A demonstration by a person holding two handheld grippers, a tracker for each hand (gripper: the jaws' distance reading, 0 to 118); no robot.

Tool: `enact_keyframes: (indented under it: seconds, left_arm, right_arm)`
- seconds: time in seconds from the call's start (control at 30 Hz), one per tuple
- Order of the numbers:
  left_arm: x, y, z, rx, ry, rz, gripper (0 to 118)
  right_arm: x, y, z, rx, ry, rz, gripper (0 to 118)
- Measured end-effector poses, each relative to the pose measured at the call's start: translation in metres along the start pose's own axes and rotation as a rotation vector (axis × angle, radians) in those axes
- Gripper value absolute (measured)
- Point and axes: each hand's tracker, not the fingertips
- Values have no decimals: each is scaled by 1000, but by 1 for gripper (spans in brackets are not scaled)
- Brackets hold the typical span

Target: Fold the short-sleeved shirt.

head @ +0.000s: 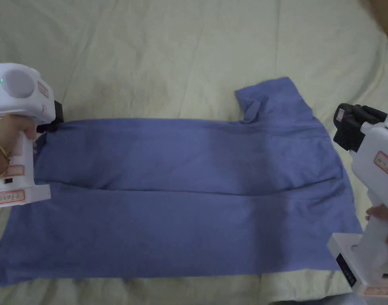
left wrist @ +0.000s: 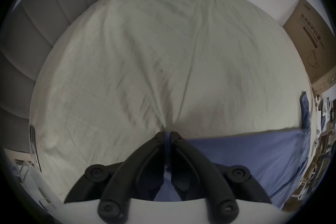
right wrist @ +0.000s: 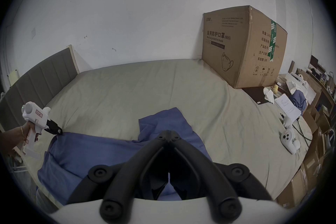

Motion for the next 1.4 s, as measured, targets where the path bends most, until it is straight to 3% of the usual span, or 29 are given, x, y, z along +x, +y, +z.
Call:
enact_keyframes:
  seconds: [0.07, 0.2, 0.33, 0.37, 0.4, 0.43, 0.47, 0.5, 0.53, 0.63, 0.77, 0.9, 0.97, 1.0, 1.03, 1.1, 1.13, 1.4]
  left_arm:
    - [0, -3, 7, 34, 0, -29, 3]
    - [-11, -6, 38, 152, -59, 46, 3]
    - [-12, -12, 69, 232, -94, -9, 3]
    - [-15, -10, 69, 243, -105, -22, 3]
    - [-16, -11, 73, 252, -107, -30, 3]
    - [-17, -11, 75, 254, -107, -34, 3]
    - [-18, -11, 77, 258, -106, -38, 3]
    - [-20, -10, 74, 259, -107, -38, 3]
    - [-22, -11, 74, 261, -110, -35, 3]
    - [-21, -16, 79, 260, -119, -31, 3]
    - [-25, -15, 73, 252, -115, -28, 3]
    - [-26, -13, 63, 237, -108, -14, 3]
    - [-26, -12, 58, 232, -106, -13, 3]
    - [-26, -11, 56, 226, -102, -15, 3]
    - [-22, -15, 58, 223, -97, -18, 3]
    - [-23, -15, 56, 216, -91, -20, 3]
    - [-24, -16, 56, 214, -92, -17, 3]
    - [-41, -35, 95, 260, -141, 14, 3]
  right_arm:
    - [2, 3, -4, -11, 12, -3, 0]
    - [7, 19, -14, -33, 24, 17, 0]
    - [17, 43, -42, -128, 44, 4, 2]
    - [21, 50, -52, -173, 56, -22, 14]
    - [25, 57, -64, -217, 56, -54, 36]
    - [28, 60, -74, -251, 56, -62, 77]
    - [34, 62, -88, -289, 59, -71, 107]
    - [37, 62, -103, -346, 54, -75, 118]
    - [40, 60, -110, -325, 48, -73, 113]
    - [52, 46, -149, -485, -7, -41, 113]
    - [61, 17, -190, -616, -101, -77, 113]
    - [62, -4, -215, -623, -179, -99, 110]
    - [61, -6, -218, -606, -156, -148, 82]
    - [59, -5, -217, -603, -136, -171, 55]
    - [58, -4, -216, -596, -126, -171, 34]
    - [53, 1, -209, -595, -121, -134, 8]
    - [52, 5, -205, -589, -119, -126, 2]
    - [73, 48, -114, -402, 12, -108, 2]
